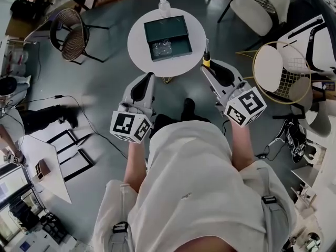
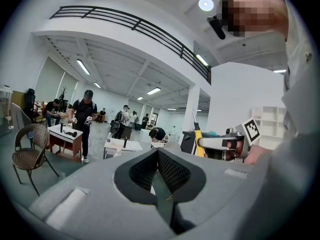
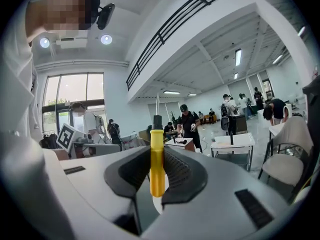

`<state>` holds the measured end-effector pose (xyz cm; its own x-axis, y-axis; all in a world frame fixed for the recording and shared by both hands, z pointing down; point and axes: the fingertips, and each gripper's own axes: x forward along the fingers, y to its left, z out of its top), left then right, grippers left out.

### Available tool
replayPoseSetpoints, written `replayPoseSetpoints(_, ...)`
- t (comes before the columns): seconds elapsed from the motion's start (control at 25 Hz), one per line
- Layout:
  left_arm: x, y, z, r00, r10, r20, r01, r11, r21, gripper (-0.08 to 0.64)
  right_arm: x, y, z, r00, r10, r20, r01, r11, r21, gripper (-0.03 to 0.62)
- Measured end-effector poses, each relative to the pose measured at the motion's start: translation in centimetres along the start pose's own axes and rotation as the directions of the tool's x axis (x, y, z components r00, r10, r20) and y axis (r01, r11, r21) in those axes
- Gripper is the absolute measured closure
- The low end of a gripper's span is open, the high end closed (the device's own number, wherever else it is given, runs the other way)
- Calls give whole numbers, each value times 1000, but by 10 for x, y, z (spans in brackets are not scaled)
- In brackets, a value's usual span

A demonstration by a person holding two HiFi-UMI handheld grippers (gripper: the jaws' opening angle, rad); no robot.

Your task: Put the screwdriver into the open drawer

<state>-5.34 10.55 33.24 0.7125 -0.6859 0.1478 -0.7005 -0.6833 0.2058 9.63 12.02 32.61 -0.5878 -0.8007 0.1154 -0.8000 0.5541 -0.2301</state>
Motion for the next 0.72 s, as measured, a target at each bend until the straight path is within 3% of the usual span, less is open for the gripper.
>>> replayPoseSetpoints(0.44, 10, 5, -11, 997, 69, -42, -70, 997, -27, 549, 24, -21, -21, 996, 69, -60, -65, 996, 61, 508)
replayPoseSetpoints(0.72, 21, 39, -9, 997, 54, -50, -56, 997, -44, 549, 57, -26, -28, 995, 41, -95, -33, 996, 81, 508)
